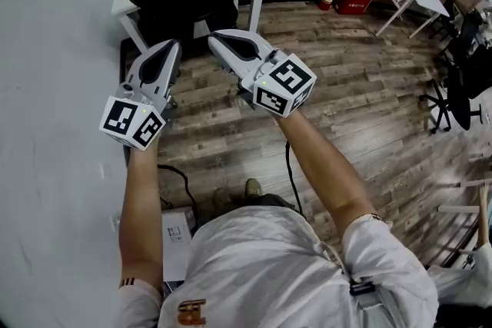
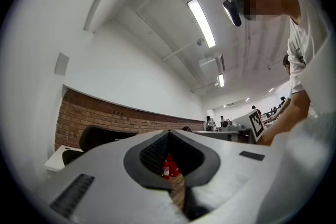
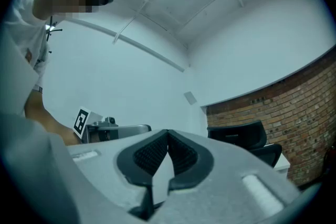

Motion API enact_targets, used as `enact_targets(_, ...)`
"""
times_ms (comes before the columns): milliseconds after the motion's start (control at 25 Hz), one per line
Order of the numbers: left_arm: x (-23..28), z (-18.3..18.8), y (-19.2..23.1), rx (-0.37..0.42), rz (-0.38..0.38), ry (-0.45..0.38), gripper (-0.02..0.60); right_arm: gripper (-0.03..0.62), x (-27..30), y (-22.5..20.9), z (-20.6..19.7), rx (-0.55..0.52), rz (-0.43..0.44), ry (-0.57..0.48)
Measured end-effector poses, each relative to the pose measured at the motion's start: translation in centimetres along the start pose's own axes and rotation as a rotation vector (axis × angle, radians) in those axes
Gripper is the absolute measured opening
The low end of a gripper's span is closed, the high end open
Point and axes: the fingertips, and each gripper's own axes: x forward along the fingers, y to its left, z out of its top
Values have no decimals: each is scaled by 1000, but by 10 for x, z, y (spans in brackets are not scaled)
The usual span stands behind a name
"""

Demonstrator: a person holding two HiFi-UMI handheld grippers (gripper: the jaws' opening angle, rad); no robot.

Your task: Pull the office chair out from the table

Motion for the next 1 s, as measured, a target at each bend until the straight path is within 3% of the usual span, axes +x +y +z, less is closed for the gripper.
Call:
enact_targets(240,-6,3,23,5,-4,1,-2,2,12,-11,2,2,-31,0)
enact_targets(520,2,2,85,59,13,12,0,3,34,-48,-8,-58,-75,76)
enact_targets(600,8,-4,106,83,23,29,3,53,40,-68,-12,-71,-86,106)
enact_targets(800,42,-17,163,196,30,122,25,100,69,-130,-23,-162,-85,179)
enact_targets(1000,80,-54,217,346,17,307,99,153,94,-198,-56,-313,-48,339)
